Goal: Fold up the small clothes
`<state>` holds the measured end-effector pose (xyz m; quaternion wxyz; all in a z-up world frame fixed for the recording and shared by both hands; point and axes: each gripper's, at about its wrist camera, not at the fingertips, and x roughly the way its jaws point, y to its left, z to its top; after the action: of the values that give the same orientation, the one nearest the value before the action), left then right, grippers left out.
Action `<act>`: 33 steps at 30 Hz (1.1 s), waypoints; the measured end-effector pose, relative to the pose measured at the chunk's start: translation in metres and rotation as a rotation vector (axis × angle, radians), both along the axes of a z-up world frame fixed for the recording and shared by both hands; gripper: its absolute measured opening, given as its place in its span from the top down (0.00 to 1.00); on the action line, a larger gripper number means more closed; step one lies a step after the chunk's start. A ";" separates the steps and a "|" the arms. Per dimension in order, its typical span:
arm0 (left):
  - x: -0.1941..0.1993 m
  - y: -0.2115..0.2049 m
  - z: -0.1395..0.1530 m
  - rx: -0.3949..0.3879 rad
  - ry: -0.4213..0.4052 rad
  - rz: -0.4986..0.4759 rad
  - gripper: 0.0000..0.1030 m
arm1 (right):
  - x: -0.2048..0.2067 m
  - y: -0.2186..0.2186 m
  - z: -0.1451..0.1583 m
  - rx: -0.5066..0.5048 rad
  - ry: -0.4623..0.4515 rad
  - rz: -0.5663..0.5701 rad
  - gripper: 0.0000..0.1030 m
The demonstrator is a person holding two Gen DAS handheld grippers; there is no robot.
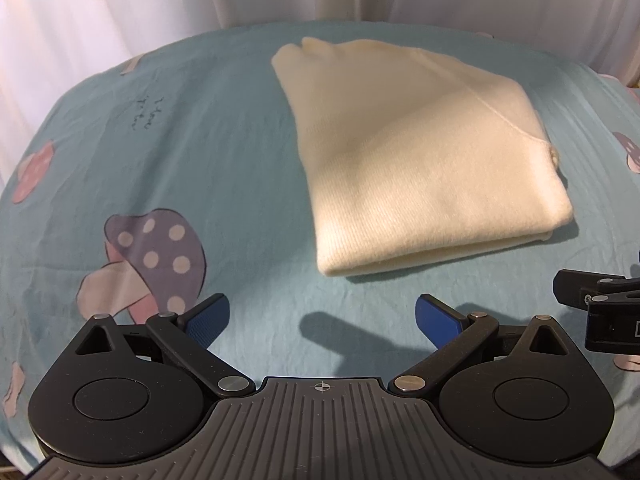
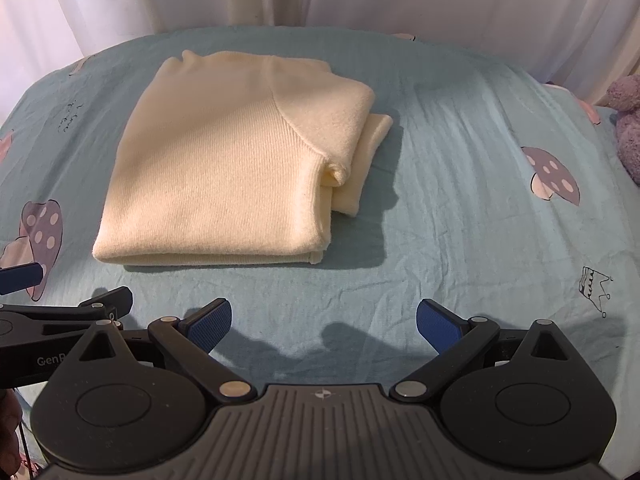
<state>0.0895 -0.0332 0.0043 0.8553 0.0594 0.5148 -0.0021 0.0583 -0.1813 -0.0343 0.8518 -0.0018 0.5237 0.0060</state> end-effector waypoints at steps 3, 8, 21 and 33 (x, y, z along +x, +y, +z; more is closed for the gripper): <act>0.000 0.000 0.000 -0.004 0.004 0.004 0.01 | 0.000 -0.001 0.000 -0.001 0.002 0.000 0.04; 0.000 0.001 -0.001 -0.003 0.010 0.007 0.01 | -0.001 -0.001 0.001 -0.005 0.004 0.003 0.04; -0.001 0.000 -0.002 -0.001 0.028 0.005 0.01 | -0.002 -0.002 0.000 0.002 0.010 0.005 0.04; -0.003 -0.001 -0.002 0.005 0.030 0.011 0.01 | -0.003 -0.002 0.000 0.001 0.007 0.008 0.04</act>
<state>0.0866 -0.0341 0.0019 0.8473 0.0586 0.5279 0.0030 0.0556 -0.1833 -0.0343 0.8499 -0.0032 0.5269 0.0098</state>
